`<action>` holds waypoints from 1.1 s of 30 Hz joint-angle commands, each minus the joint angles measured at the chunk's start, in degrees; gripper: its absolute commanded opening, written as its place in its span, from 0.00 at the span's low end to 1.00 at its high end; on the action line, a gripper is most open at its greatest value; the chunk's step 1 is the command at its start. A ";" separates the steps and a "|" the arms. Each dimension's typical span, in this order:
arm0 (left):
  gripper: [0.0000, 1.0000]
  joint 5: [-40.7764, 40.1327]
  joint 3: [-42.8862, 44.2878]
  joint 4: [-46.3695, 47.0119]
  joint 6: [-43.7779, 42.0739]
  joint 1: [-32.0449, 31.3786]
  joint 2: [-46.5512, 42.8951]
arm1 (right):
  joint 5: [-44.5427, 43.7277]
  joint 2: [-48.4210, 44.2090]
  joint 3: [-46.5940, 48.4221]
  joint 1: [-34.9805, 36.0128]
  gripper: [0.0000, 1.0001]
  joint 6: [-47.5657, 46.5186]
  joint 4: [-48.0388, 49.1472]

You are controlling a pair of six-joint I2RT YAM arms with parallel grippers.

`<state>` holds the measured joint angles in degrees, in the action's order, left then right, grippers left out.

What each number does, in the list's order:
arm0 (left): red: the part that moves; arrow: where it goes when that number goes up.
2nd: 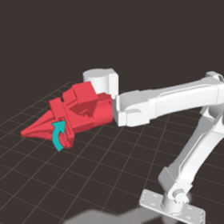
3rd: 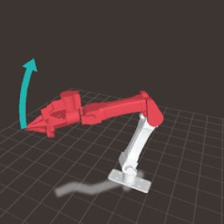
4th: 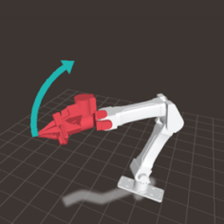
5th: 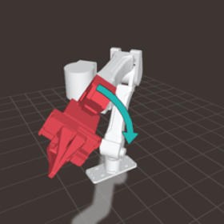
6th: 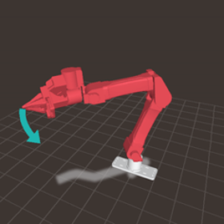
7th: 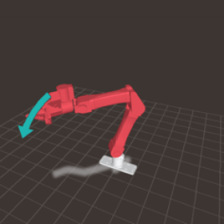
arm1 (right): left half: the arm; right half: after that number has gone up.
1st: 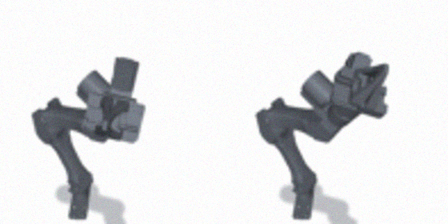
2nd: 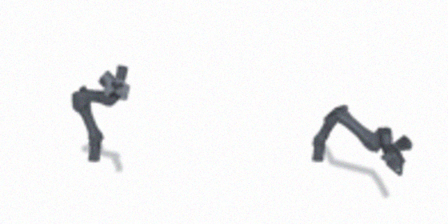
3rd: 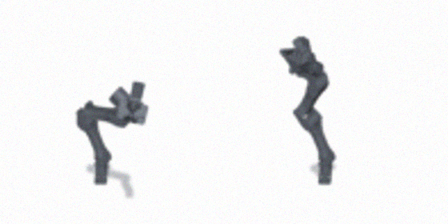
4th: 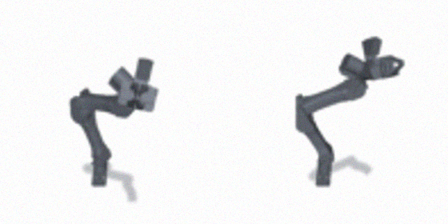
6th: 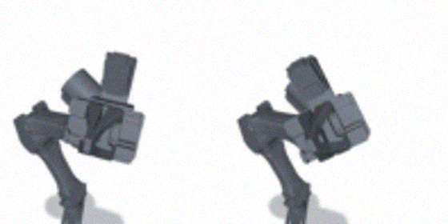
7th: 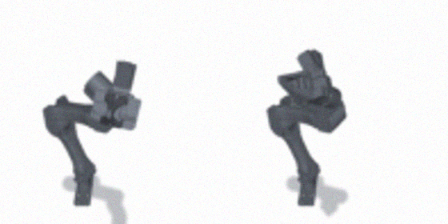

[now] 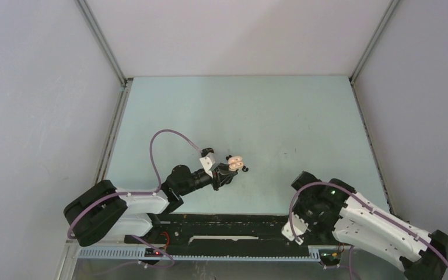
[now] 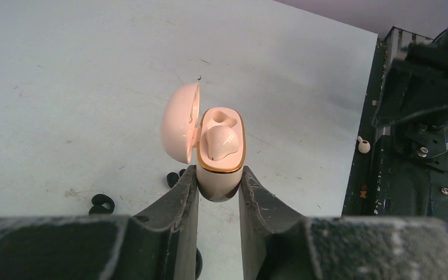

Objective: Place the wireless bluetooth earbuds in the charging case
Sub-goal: Pick up the earbud from the center of the board.

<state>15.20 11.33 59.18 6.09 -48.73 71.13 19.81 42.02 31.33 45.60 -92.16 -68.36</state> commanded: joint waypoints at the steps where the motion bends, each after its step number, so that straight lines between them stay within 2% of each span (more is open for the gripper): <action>1: 0.00 -0.80 1.85 1.20 -1.60 0.05 -1.51 | -3.98 1.71 -4.55 6.89 0.31 -7.33 3.49; 8: 0.00 -0.28 1.92 1.07 -1.30 0.12 -2.00 | -7.35 5.37 -8.57 11.53 0.34 -6.98 9.20; 24: 0.00 0.61 2.06 0.94 -0.77 0.08 -2.62 | -12.79 14.25 -13.34 12.30 0.34 -9.89 17.76; 33: 0.00 1.29 1.86 0.94 -0.04 0.11 -3.61 | -15.72 19.39 -9.53 11.75 0.30 -6.62 18.12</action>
<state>15.38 11.33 58.76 6.04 -48.73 69.08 10.70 58.54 21.67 58.30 -101.95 -55.70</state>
